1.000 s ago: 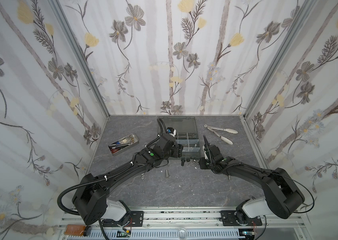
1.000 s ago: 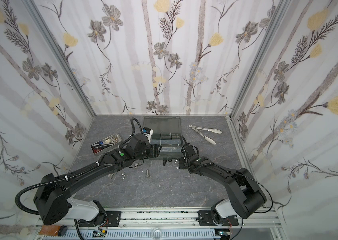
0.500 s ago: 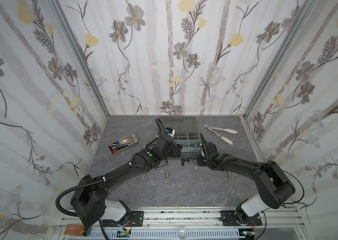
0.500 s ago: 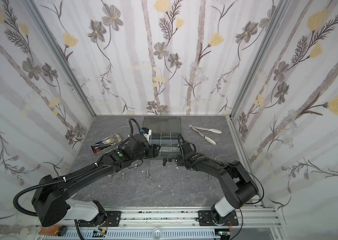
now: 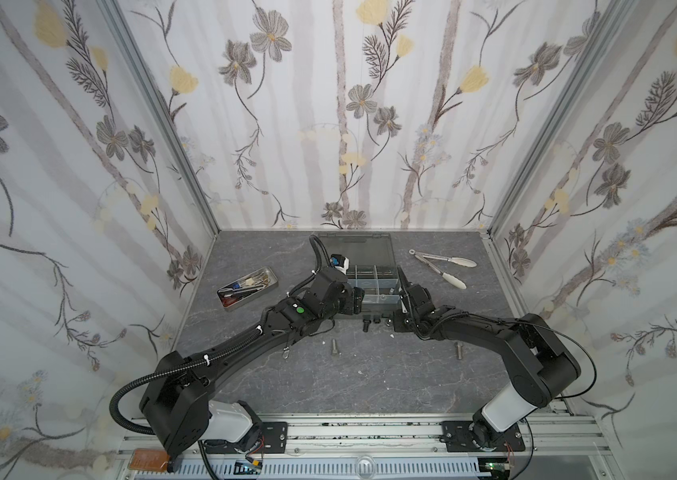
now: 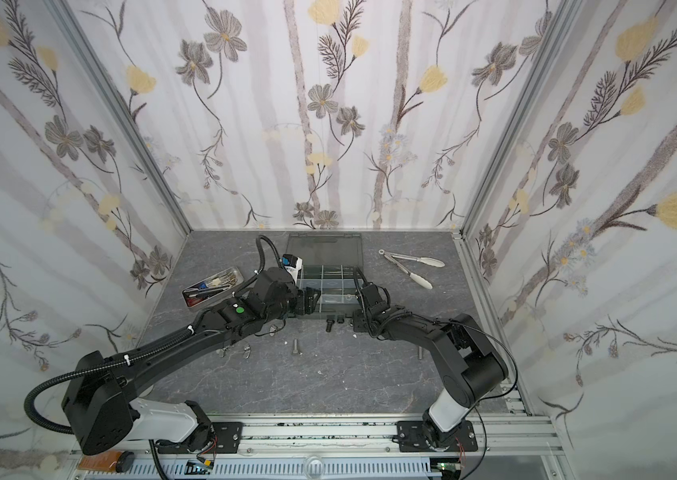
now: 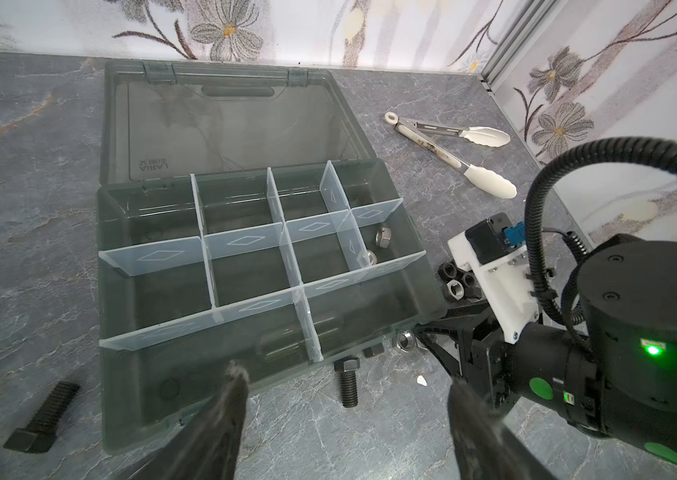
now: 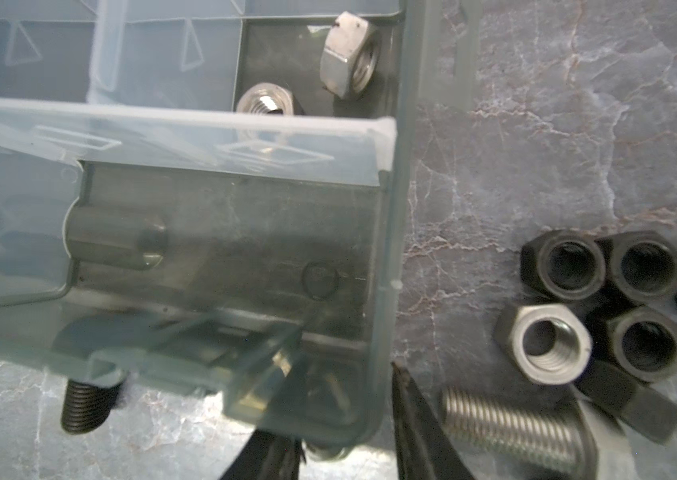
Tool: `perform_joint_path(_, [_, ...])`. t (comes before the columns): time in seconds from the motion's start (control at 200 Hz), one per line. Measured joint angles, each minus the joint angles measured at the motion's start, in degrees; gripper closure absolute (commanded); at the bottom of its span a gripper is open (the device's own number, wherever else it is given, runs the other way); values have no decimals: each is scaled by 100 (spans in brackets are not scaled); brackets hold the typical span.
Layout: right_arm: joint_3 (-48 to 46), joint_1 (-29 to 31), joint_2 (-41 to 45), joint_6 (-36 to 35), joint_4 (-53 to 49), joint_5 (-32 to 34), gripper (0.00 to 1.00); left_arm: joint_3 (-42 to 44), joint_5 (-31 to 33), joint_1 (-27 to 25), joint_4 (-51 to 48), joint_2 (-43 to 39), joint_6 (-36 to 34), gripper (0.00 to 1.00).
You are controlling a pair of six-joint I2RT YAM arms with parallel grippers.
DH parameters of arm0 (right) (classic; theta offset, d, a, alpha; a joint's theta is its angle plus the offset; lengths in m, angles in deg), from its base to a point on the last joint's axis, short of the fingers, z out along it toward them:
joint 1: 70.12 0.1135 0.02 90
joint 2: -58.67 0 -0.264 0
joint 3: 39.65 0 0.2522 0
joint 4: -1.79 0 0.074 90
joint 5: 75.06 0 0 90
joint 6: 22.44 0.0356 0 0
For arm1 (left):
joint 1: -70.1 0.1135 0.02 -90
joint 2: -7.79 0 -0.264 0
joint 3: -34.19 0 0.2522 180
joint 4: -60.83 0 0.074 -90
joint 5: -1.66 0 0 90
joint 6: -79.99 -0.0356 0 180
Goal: Sort the screws and nuts into containers
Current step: 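Grasp a silver nut beside the box with the right gripper while the left arm approaches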
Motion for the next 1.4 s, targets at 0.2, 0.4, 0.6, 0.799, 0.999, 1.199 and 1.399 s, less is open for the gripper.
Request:
perform_joint_path(0.2, [11,4,-103,-22,-9,-7,62,0,0,0,0,-2,0,24])
perform_joint_path(0.4, [0,7,-103,-42,0,-79,71,0,2,4,0,-42,0,24])
perform_joint_path(0.6, [-55,7,-59,-39,-2,-90,82,0,0,4,0,-48,0,24])
perform_joint_path(0.799, [-76,7,57,-37,-35,-94,92,68,0,4,0,-90,7,22])
perform_joint_path(0.999, [-122,50,426,-28,-168,-92,96,247,0,4,7,-238,7,14])
perform_joint_path(1.199, [-133,74,986,7,-332,-90,97,511,-4,4,61,-459,9,7])
perform_joint_path(1.399, [22,74,1377,9,-605,-131,96,793,-37,4,131,-568,33,0])
